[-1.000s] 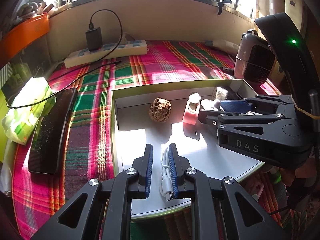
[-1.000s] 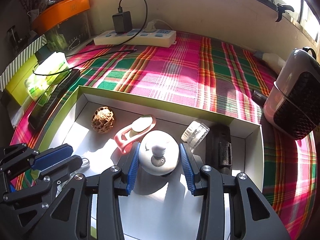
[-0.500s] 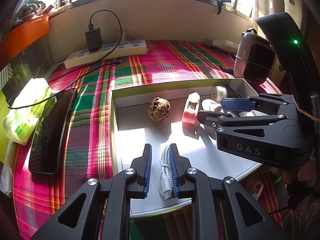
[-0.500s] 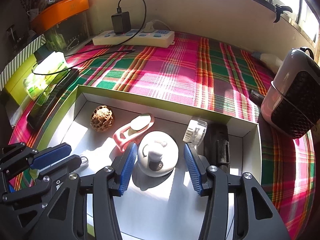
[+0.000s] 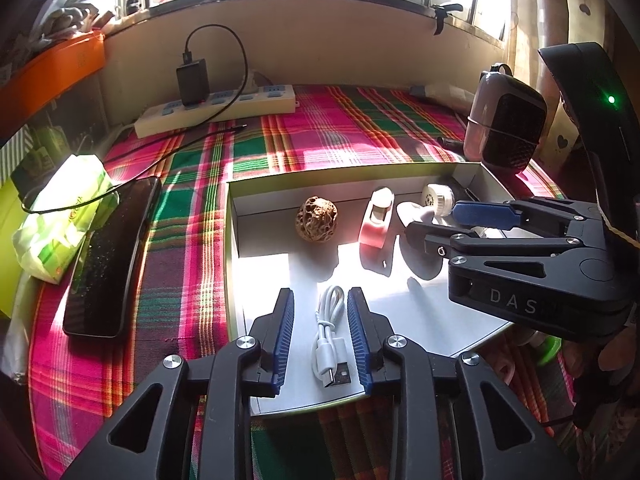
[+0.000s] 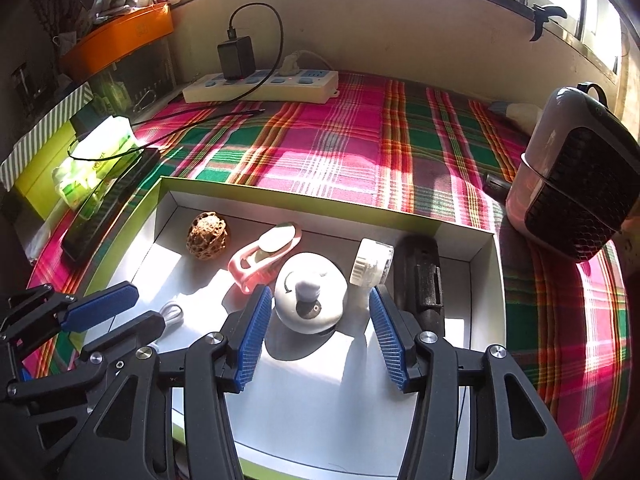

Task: Organize objects
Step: 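Lower the cable and white ball into the box and open both tools, then move the left tool to the brown walnut while the right tool moves to the green spool, then close the left tool on the brown walnut while the right tool straddles the green spool, then lift and carry the walnut and green spool over the white box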

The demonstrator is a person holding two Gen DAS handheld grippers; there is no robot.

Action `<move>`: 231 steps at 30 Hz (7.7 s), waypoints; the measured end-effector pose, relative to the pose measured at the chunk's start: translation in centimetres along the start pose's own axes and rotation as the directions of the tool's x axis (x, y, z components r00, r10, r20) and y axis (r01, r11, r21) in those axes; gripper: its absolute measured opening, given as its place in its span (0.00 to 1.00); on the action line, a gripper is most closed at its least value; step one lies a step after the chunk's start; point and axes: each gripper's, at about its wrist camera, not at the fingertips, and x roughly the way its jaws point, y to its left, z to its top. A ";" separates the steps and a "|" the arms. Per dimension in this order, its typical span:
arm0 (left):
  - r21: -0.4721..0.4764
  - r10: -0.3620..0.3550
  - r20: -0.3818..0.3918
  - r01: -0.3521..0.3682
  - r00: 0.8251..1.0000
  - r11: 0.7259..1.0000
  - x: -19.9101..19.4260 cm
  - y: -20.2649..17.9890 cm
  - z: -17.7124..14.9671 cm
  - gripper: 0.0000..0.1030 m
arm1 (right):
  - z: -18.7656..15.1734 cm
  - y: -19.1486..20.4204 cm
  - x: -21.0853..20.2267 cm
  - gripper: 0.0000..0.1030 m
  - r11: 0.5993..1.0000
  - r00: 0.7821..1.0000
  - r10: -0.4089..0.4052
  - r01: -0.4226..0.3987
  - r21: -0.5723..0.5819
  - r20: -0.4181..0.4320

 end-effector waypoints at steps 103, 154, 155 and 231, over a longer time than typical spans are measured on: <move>-0.123 -0.181 0.008 0.180 0.983 0.976 -3.6 0.0 -7.3 0.26 | -10.8 -2.3 -6.1 0.57 0.997 0.999 -0.036 0.034 0.076 0.031; -0.090 -0.103 0.003 0.103 0.995 0.991 -3.6 -1.1 -7.3 0.26 | -11.0 -2.3 -6.3 0.44 0.994 0.998 -0.021 0.015 0.113 0.053; -0.088 -0.101 0.002 0.101 0.995 0.991 -3.6 -1.1 -7.3 0.26 | -11.1 -2.2 -6.4 0.44 0.993 0.998 -0.016 0.010 0.114 0.055; -0.045 -0.063 0.040 0.065 0.997 0.997 0.4 1.6 2.0 0.26 | -2.8 2.7 -2.4 0.44 0.994 0.994 0.102 -0.100 -0.039 0.046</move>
